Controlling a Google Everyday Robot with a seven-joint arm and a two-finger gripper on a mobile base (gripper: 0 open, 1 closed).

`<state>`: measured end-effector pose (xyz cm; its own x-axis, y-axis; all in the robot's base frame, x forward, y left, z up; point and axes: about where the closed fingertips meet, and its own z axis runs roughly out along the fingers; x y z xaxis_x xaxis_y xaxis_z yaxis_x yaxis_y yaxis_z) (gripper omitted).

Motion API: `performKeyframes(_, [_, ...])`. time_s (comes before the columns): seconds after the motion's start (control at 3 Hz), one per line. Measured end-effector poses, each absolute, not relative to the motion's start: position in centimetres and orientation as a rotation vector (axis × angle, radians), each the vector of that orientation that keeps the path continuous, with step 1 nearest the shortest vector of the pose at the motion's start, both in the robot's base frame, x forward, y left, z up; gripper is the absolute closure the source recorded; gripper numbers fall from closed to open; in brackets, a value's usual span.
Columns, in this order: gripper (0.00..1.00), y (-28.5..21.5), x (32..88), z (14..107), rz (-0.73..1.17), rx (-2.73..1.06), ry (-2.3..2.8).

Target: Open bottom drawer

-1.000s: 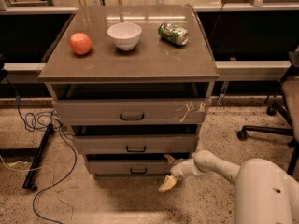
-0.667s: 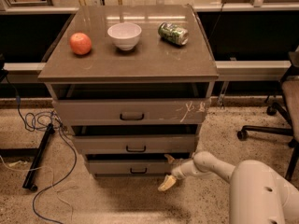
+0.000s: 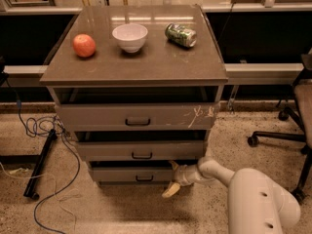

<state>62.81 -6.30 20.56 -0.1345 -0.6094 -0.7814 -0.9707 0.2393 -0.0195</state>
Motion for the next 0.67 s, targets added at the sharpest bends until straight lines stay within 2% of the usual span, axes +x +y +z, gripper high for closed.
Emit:
performKeyframes(0.33, [0.0, -5.61, 63.61, 19.83, 0.664, -1.448, 1.835])
performKeyframes(0.67, [0.17, -5.56, 63.66, 19.8, 0.664, -1.448, 1.835])
